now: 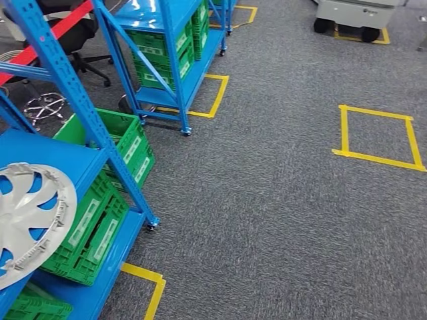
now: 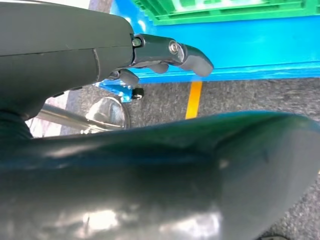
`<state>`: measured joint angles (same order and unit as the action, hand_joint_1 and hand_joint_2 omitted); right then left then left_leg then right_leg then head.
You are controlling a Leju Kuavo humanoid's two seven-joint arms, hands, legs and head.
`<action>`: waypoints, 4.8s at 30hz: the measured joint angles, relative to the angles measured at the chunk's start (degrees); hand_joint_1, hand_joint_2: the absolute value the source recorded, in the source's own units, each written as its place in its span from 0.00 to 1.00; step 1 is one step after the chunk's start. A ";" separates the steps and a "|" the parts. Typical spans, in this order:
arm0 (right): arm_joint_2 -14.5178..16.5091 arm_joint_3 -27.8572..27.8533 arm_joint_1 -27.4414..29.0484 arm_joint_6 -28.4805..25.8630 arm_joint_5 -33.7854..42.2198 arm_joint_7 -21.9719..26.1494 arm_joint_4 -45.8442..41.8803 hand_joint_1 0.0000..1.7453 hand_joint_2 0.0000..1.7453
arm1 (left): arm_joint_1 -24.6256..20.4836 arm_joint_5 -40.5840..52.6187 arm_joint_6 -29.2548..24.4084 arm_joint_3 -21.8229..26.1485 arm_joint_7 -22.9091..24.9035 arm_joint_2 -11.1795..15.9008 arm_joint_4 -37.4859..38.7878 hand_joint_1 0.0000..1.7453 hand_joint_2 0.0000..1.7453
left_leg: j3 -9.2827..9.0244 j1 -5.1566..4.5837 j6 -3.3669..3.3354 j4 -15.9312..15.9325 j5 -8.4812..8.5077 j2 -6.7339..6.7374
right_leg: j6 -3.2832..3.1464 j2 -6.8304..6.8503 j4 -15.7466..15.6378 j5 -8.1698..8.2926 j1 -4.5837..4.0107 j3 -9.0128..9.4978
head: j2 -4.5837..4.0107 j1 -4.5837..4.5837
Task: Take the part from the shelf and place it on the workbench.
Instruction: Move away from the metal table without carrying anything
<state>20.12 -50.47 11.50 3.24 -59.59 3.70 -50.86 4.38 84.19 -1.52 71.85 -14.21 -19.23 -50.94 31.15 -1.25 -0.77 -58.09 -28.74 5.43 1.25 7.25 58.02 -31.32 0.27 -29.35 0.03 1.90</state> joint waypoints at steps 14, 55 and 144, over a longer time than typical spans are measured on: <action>0.15 -2.21 -0.82 0.10 -2.16 1.02 0.52 0.00 0.00 | -0.38 0.19 0.01 0.62 -0.15 -0.18 0.25 0.00 0.00 | -0.78 1.13 0.03 0.25 0.00 -11.53 | 1.23 -12.02 1.01 1.84 1.19 -2.46 | 0.00 -0.92; 0.22 -6.34 -2.62 -0.22 -9.15 3.97 2.67 0.00 0.00 | -0.72 0.83 0.16 1.08 -0.24 -0.07 1.38 0.00 0.00 | 7.96 1.38 1.77 -15.55 -5.39 -5.77 | -1.36 -4.56 0.62 0.55 0.59 -0.90 | -0.01 -0.20; -0.55 1.27 -1.46 -1.85 -5.50 1.55 6.22 0.00 0.50 | -0.59 -7.17 -1.92 0.58 2.81 -0.02 3.63 0.00 1.00 | 7.32 2.33 2.07 -15.20 -6.22 -6.04 | -0.52 -7.65 0.65 0.25 1.24 -0.06 | -0.01 -0.77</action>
<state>19.57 -49.20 10.05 1.39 -65.10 5.25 -44.63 3.79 77.02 -3.44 72.43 -11.39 -19.25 -47.31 38.46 1.08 1.31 -73.29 -34.96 -0.60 0.73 -0.40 58.67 -31.07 1.51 -29.41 0.02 1.13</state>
